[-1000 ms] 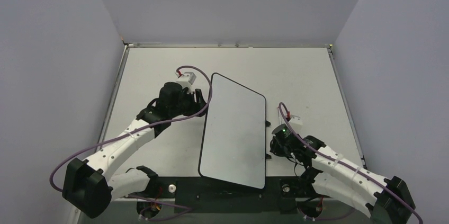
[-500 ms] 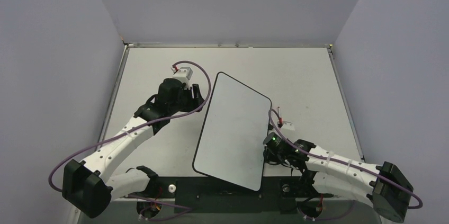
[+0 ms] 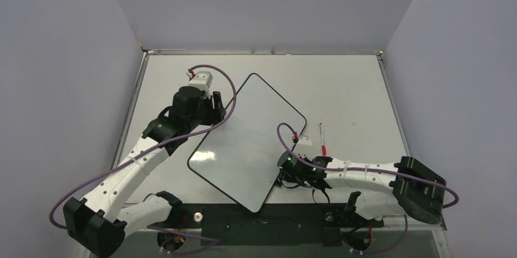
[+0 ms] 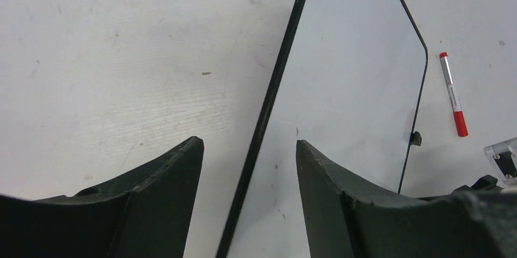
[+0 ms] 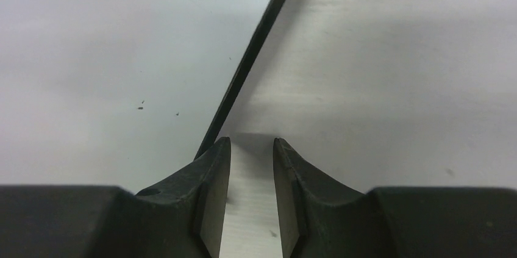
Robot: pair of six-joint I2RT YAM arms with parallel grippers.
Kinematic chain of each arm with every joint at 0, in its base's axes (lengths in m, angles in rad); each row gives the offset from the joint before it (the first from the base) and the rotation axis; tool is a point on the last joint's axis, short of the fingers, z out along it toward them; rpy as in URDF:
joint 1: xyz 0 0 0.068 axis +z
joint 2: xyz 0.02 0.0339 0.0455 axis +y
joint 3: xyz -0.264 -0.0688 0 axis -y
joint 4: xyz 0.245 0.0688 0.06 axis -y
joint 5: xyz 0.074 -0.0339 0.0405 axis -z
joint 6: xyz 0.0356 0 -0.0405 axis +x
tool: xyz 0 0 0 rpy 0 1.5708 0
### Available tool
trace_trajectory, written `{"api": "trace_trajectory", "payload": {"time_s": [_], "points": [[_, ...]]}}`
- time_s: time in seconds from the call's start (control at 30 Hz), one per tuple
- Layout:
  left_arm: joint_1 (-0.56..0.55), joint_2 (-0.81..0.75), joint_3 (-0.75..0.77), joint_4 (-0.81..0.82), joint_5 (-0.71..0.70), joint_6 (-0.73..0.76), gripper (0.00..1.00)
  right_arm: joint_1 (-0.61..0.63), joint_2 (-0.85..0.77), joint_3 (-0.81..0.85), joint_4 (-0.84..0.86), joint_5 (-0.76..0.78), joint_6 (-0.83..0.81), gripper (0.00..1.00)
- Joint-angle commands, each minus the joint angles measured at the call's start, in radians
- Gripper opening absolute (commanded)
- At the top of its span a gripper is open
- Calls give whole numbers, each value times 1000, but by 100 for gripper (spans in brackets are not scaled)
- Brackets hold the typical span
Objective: Write a sentence on the whiteboard
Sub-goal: Move the whiteboard to the center of the board.
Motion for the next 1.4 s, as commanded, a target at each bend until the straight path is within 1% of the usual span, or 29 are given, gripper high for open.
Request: {"api": "trace_trajectory", "payload": {"time_s": [0.0,0.23,0.37,0.5,0.9,1.17,1.27,1.37], "points": [[11,-39,78,-80,-94,45,55,15,160,48,128,-47,-7,29],[37,-67,154,-162,-173,76,61,17,371,187,192,-82,-81,28],[42,-72,177,-181,-199,89,65,15,465,273,195,-86,-128,28],[44,-82,183,-191,-217,95,67,-2,532,341,196,-87,-168,28],[46,-118,162,-179,-213,98,68,-101,620,460,207,-81,-294,26],[46,-136,149,-173,-196,102,68,-114,703,564,224,-94,-359,26],[46,-144,144,-179,-193,108,68,-119,719,579,225,-95,-364,26],[46,-154,134,-180,-182,115,68,-125,697,554,211,-84,-373,25]]}}
